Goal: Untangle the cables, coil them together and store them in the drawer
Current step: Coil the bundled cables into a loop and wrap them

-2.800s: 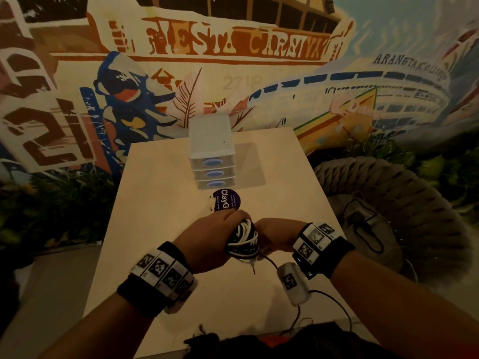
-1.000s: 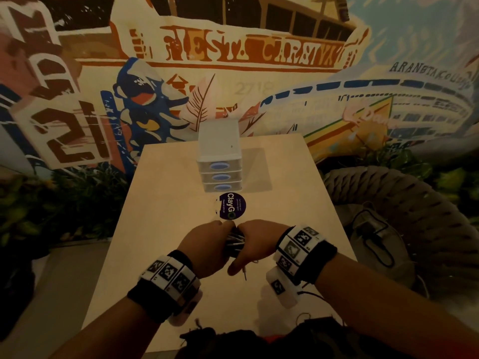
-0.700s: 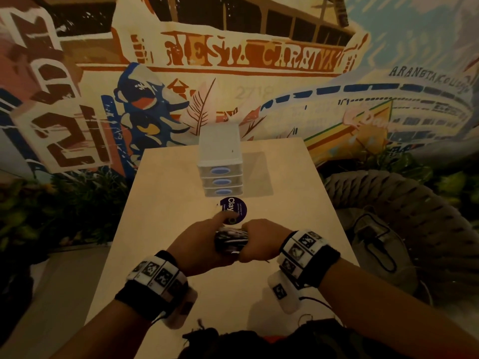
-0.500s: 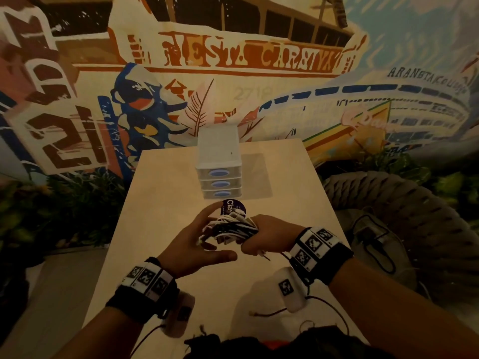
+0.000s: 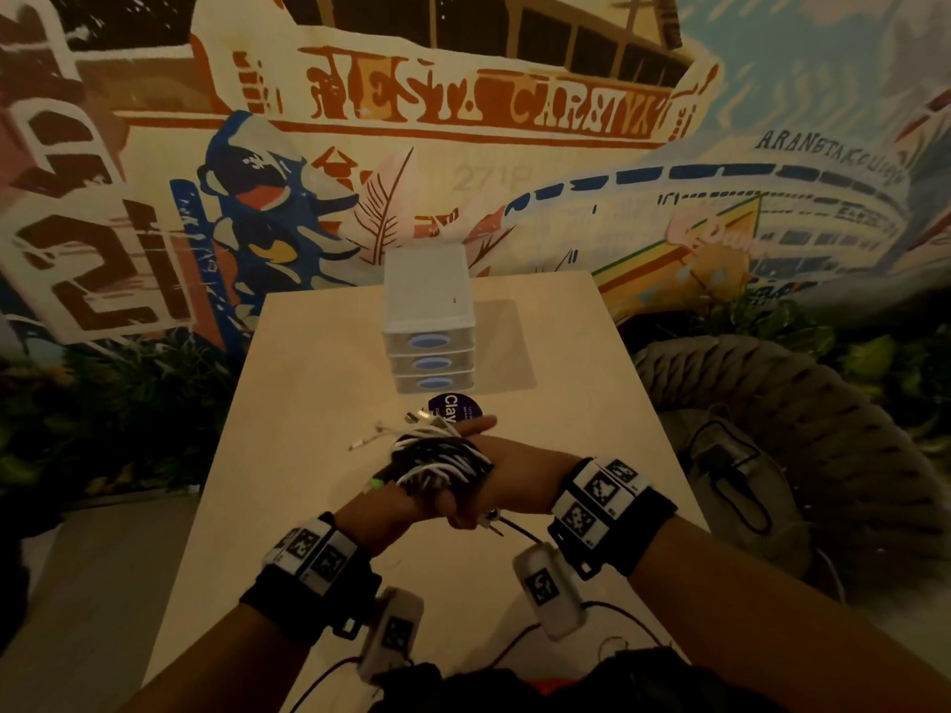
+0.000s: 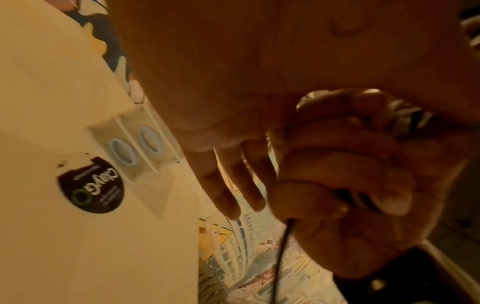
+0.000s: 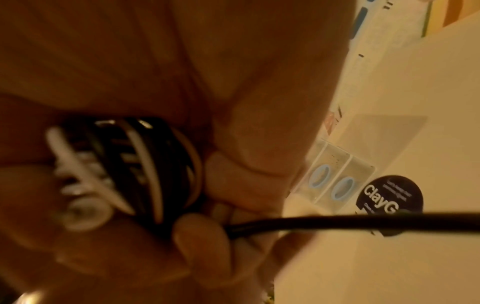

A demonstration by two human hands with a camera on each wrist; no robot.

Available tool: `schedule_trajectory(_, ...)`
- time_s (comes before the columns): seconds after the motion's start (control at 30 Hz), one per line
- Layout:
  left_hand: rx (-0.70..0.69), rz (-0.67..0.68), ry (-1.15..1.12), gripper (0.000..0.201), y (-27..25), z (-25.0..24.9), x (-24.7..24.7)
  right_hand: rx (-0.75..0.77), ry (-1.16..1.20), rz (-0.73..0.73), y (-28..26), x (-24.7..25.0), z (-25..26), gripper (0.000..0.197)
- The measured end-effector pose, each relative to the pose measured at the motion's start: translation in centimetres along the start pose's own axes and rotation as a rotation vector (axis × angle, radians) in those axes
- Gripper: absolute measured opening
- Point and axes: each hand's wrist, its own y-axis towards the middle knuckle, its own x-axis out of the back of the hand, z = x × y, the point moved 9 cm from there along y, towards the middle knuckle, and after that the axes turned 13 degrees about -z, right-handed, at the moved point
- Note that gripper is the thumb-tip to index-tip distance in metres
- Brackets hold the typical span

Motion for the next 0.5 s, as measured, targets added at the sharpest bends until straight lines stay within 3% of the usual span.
schedule_trajectory(0.1, 0.013, -0.002, -0.076, 0.043, 0.6, -0.8, 0.6, 0.046, 0.017, 0.044, 0.0, -0.5, 0.7, 0.026)
schedule_trajectory(0.17, 0.017, -0.017, -0.065, 0.045, 0.9, -1.0, 0.9, 0.022, 0.206, 0.067, -0.3, -1.0, 0.9, 0.033)
schedule_trajectory(0.27, 0.016, -0.02, -0.108, 0.029, 1.2, -2.2, 1.0, 0.001, 0.379, 0.043, -0.2, -0.7, 0.8, 0.047)
schedule_trajectory(0.37, -0.122, -0.009, 0.033, 0.018, 1.3, -4.8, 1.2, 0.021, 0.305, 0.101, 0.3, -1.1, 1.2, 0.023)
schedule_trajectory(0.43, -0.25, -0.081, 0.23, 0.019, 1.7, -6.1, 2.6, -0.045, 0.186, 0.098, 0.5, -1.1, 0.2, 0.007)
schedule_trajectory(0.5, -0.365, -0.14, 0.449, 0.028, 2.1, -6.3, 4.0, -0.079, -0.005, 0.042, 0.6, -0.3, -1.4, 0.014)
